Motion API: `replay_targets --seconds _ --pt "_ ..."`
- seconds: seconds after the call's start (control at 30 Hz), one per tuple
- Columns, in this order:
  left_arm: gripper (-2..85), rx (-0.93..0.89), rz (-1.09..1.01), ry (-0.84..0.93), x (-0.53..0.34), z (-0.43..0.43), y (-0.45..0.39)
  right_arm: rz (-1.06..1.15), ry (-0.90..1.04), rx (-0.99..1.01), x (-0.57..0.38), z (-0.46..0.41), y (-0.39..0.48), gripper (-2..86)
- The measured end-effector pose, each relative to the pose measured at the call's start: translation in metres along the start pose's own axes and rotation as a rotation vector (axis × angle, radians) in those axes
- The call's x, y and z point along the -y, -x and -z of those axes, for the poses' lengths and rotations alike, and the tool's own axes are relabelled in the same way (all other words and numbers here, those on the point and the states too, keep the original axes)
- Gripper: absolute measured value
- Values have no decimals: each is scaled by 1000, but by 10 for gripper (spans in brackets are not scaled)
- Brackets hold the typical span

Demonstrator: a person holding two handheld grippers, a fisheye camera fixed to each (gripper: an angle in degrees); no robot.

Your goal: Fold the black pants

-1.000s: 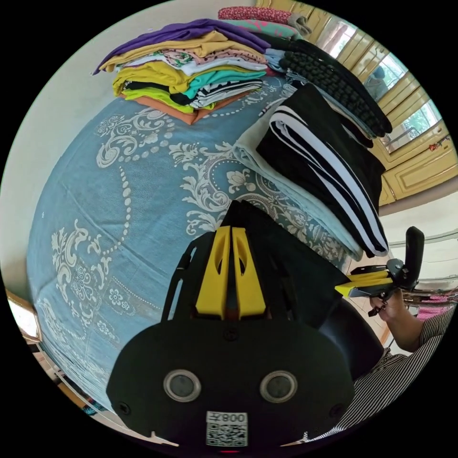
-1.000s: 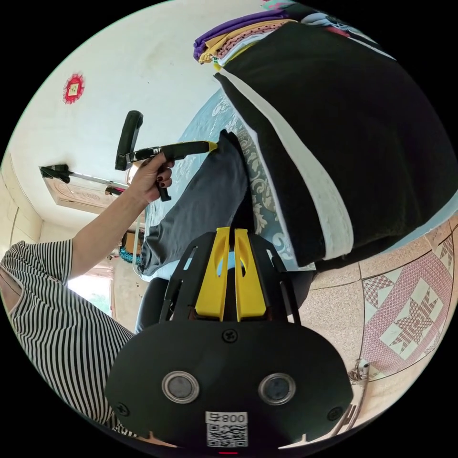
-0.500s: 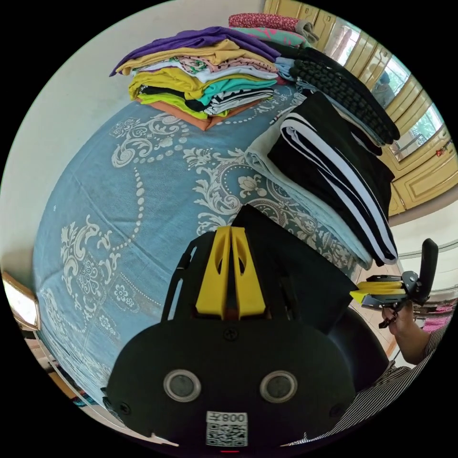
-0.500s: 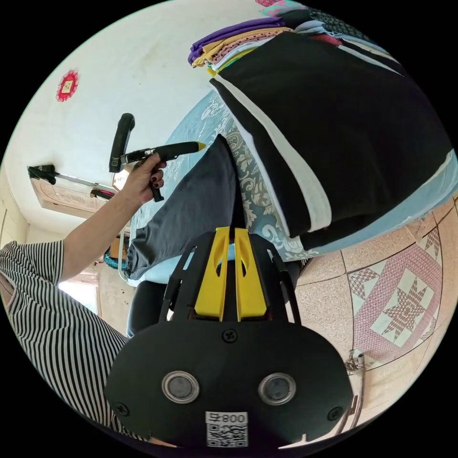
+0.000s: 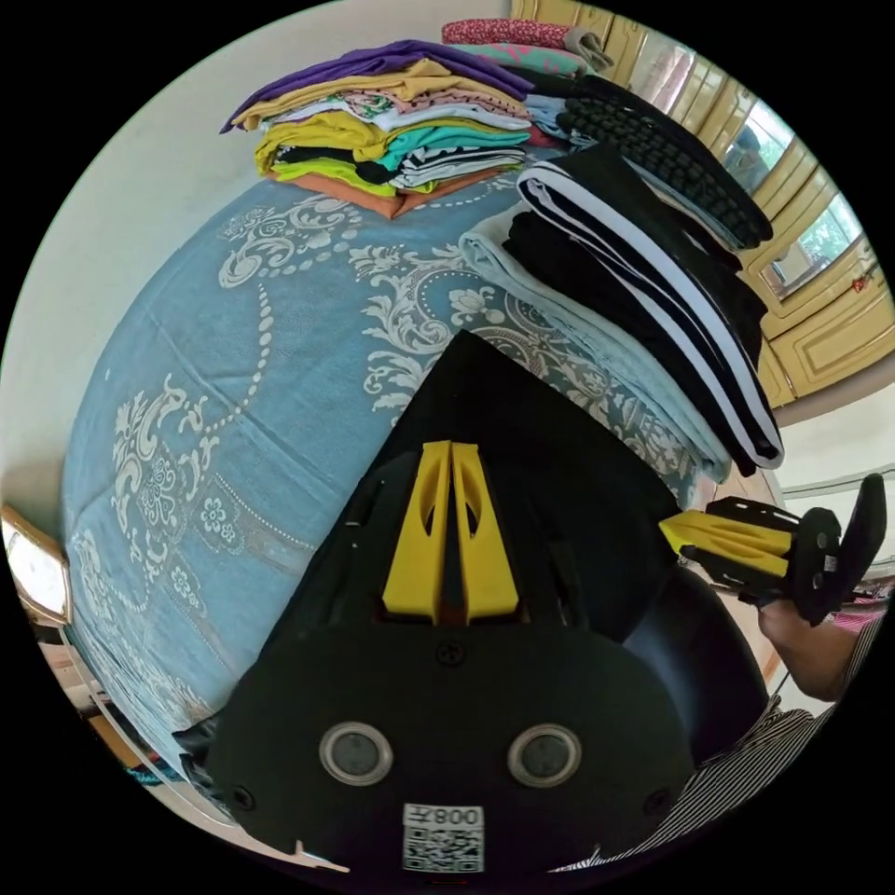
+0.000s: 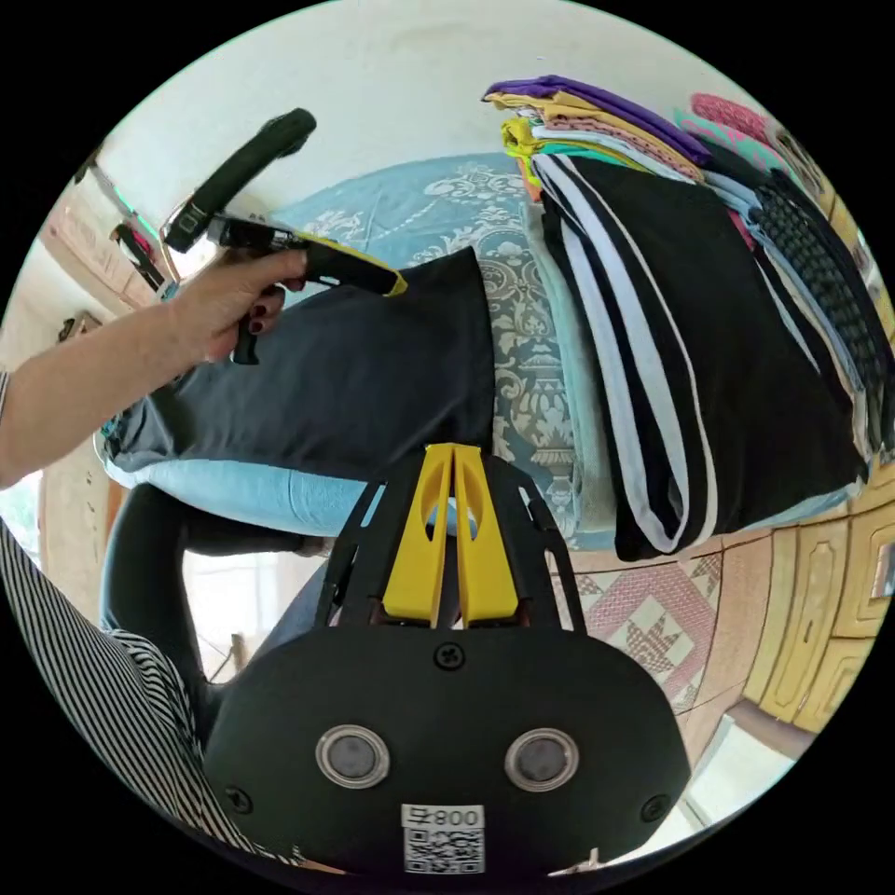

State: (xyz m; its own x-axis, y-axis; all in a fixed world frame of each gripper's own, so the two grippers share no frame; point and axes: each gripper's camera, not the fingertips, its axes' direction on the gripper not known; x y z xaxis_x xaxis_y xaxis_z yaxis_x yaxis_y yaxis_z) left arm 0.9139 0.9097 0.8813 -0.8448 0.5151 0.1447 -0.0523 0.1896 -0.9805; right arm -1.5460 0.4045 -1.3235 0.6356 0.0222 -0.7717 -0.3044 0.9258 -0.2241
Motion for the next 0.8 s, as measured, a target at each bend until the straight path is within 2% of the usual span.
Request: replay_targets --seconds 0.17,0.27,0.43,0.53,0.6,0.73,0.8 --pt "2 -64 139 -83 -102 -12 43 18 4 -16 24 -12 45 2" --pt "3 -40 320 -85 -200 -26 93 -16 42 21 44 -14 63 1" --pt "13 98 714 -67 -395 -48 196 5 -1 33 77 -8 118 1" --pt "26 169 849 -81 -481 -61 239 99 -18 114 112 -18 179 1" --pt "34 183 892 -80 -519 -76 260 208 -11 277 151 -39 244 1" --pt "53 162 875 -61 -572 -129 293 427 35 466 207 -90 378 1" --pt "59 155 851 -50 -586 -157 304 569 62 548 234 -126 473 1"
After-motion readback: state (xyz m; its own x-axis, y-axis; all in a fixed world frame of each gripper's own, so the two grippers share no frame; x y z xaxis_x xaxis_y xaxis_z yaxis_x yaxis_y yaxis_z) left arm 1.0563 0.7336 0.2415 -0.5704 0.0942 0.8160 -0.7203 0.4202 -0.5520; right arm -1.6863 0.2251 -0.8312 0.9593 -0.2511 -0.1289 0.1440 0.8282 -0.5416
